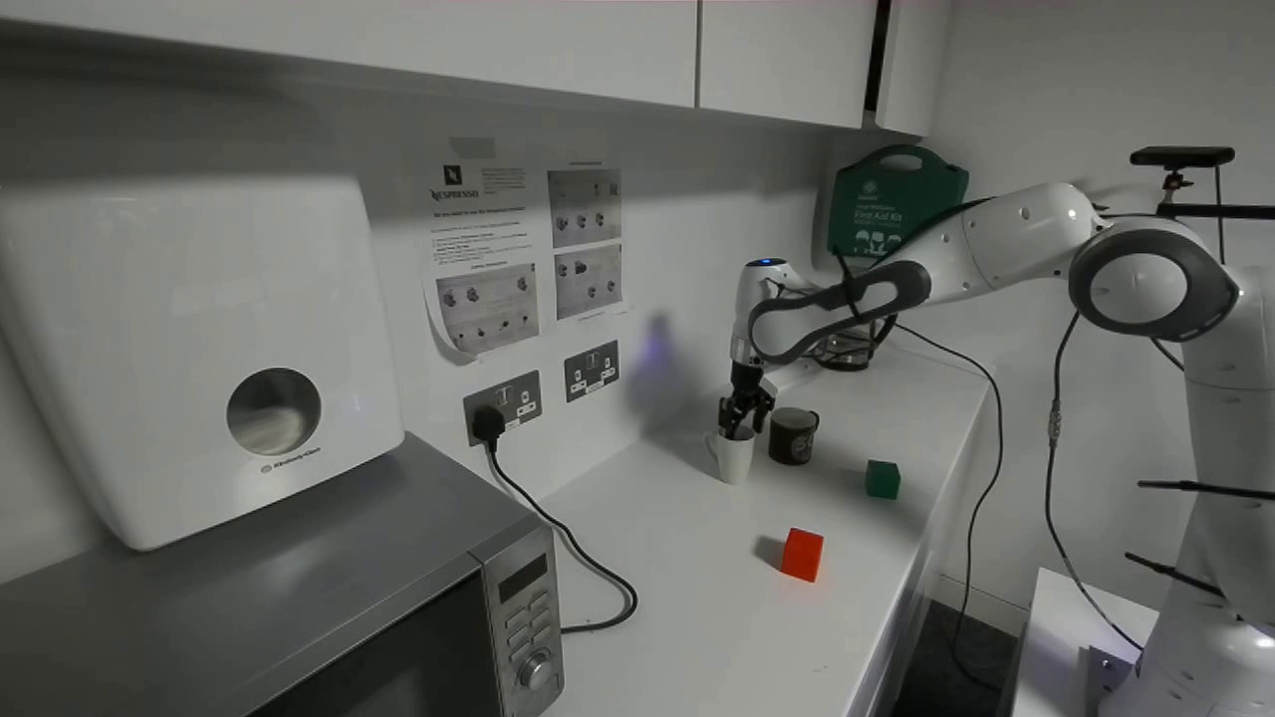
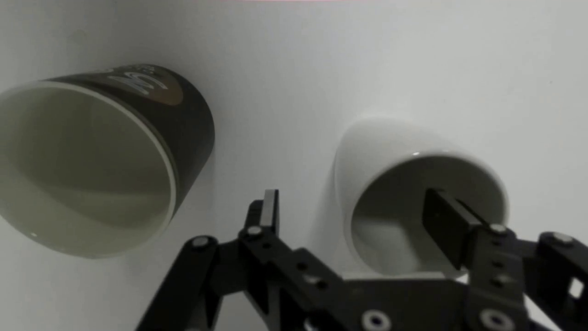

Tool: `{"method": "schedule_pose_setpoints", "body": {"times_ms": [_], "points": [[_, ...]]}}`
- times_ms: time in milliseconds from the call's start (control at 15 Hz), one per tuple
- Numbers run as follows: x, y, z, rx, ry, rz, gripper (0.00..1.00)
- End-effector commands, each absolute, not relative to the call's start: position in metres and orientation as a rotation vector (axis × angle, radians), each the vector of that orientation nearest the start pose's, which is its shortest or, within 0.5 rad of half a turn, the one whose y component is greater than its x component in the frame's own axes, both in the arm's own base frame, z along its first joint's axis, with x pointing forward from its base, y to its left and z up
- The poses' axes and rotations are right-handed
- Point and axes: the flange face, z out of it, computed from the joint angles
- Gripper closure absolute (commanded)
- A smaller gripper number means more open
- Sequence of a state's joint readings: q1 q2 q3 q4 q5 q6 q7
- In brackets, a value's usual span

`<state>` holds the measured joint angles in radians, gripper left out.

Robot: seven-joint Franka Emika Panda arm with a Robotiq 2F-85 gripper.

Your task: Put the mugs on the table and then stack the blocks

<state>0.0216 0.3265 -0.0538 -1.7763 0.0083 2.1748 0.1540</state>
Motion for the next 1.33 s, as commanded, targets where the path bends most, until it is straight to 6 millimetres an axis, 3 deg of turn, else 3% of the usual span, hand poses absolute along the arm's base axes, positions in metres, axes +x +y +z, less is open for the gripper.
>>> {"method": "schedule_pose_setpoints", "body": {"times_ms": [0,333,533,667,933,1267], "points": [[0.642,-0.025,0.406,-3.100,0.306,-0.099,0.00],[0.615,-0.034,0.455,-3.043,0.282,-0.188,0.00],[0.588,-0.042,0.482,-3.012,0.236,-0.194,0.00],[0.563,-0.044,0.489,-2.994,0.197,-0.136,0.00],[0.519,-0.049,0.484,-2.939,0.145,-0.019,0.00],[0.482,-0.069,0.458,-2.912,0.142,0.069,0.00]]}}
